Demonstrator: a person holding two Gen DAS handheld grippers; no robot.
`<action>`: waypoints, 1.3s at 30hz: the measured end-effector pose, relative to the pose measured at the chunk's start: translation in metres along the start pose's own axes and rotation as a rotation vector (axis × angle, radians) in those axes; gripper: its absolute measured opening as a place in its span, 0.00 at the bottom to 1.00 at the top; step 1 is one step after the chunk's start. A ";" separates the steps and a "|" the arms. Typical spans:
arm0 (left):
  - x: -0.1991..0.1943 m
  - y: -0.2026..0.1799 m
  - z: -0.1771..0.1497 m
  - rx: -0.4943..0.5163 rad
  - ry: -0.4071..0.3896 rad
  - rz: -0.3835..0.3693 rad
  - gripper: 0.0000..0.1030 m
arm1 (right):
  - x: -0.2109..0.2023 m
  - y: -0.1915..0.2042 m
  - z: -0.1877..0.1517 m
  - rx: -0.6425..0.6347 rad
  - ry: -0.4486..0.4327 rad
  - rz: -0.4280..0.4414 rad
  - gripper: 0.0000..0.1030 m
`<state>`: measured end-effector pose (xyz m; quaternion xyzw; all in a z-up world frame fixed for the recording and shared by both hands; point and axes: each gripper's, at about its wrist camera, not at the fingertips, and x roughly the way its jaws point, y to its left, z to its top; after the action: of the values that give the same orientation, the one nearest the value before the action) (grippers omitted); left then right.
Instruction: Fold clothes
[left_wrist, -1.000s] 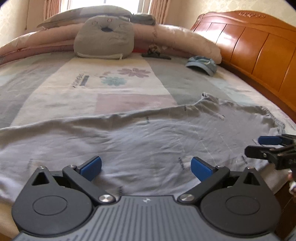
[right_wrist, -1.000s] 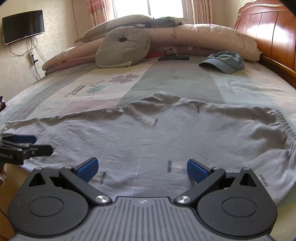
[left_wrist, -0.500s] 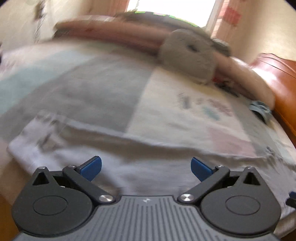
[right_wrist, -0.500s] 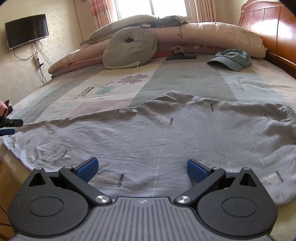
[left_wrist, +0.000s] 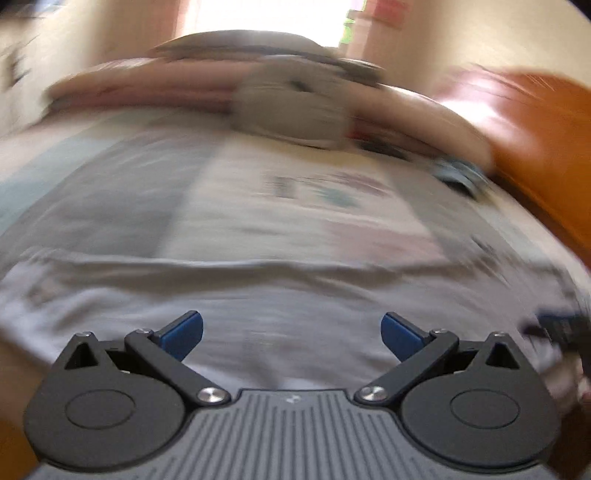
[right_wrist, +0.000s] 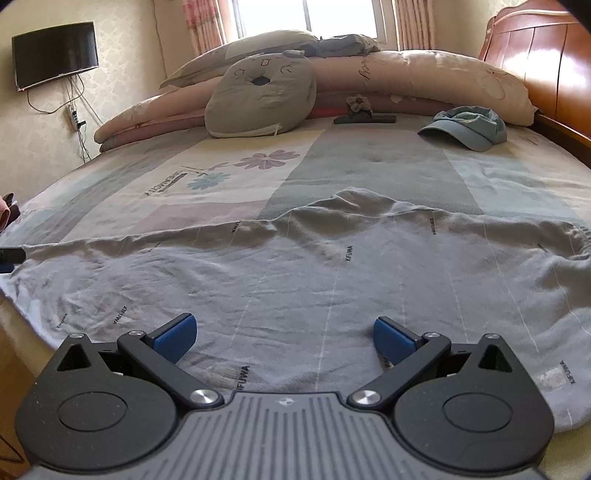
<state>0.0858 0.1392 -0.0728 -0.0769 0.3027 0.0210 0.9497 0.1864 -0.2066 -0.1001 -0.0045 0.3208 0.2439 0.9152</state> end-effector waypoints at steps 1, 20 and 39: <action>0.001 -0.011 -0.004 0.030 -0.006 -0.018 0.99 | 0.001 0.001 0.000 -0.004 0.000 0.002 1.00; 0.006 -0.059 -0.033 0.072 0.087 -0.149 0.99 | -0.008 -0.001 -0.001 -0.025 0.003 0.018 1.00; 0.028 -0.181 -0.033 0.193 -0.014 -0.206 0.99 | -0.036 -0.054 -0.025 -0.122 0.056 -0.076 1.00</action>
<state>0.1051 -0.0451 -0.0914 -0.0156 0.2873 -0.1053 0.9519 0.1714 -0.2740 -0.1071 -0.0791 0.3302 0.2278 0.9126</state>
